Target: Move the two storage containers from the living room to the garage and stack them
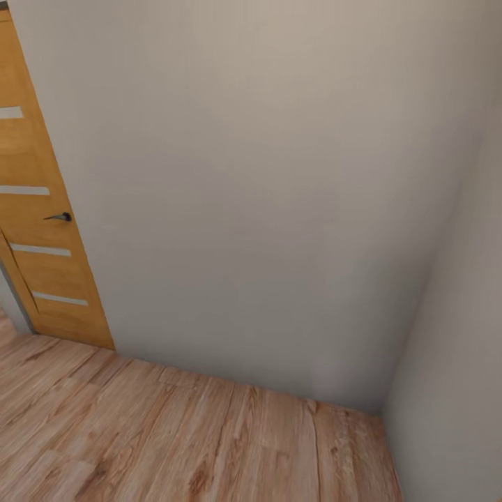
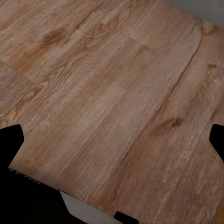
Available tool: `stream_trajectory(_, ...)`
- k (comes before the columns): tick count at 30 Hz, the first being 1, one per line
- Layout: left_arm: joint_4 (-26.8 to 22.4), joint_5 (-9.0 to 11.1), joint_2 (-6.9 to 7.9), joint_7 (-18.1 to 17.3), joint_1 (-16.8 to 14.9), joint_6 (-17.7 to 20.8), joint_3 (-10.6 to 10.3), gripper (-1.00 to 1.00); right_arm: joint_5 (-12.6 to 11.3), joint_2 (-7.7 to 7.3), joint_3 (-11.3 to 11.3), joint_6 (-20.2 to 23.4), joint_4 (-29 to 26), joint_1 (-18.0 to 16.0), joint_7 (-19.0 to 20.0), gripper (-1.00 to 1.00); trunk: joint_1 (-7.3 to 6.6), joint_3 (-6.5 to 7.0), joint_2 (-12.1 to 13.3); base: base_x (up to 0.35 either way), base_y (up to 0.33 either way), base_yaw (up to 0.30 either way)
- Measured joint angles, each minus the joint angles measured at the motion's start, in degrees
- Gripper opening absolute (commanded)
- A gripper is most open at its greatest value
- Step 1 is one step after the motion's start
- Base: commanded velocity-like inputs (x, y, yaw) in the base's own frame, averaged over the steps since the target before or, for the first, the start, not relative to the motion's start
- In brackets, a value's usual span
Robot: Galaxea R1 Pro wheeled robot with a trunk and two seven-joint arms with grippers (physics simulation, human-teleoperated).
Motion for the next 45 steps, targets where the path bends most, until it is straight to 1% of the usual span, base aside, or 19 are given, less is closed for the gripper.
stream_trajectory(6, 0.0, 0.0, 0.0, 0.0, 0.0, 0.0, 0.0, 1.0, 0.0, 0.01, 0.0, 0.0, 0.0, 0.0, 0.1, 1.0, 0.01, 0.0, 0.0, 0.254, 0.0, 0.106)
stream_trajectory(21, 0.0, 0.0, 0.0, 0.0, 0.0, 0.0, 0.0, 1.0, 0.0, 0.02, 0.0, 0.0, 0.0, 0.0, -0.2, 1.0, 0.04, 0.0, 0.0, 0.015, 0.0, 0.279)
stream_trajectory(24, 0.0, 0.0, 0.02, 0.0, 0.0, 0.0, 0.0, 1.0, 0.0, 0.01, 0.0, 0.0, 0.0, 0.0, -0.1, 1.0, 0.03, 0.0, 0.0, 0.054, 0.016, 0.122)
stream_trajectory(32, 0.0, 0.0, 0.18, -0.1, 0.0, 0.0, 0.0, 1.0, 0.0, 0.02, 0.0, 0.0, 0.0, 0.0, -0.1, 1.0, 0.0, 0.0, 0.0, 0.264, 0.116, 0.045)
stream_trajectory(45, 0.0, 0.0, 0.18, -0.1, 0.0, 0.0, 0.0, 1.0, 0.0, 0.04, 0.0, 0.0, 0.0, 0.0, -0.1, 1.0, 0.0, 0.0, 0.0, 0.282, 0.13, 0.259)
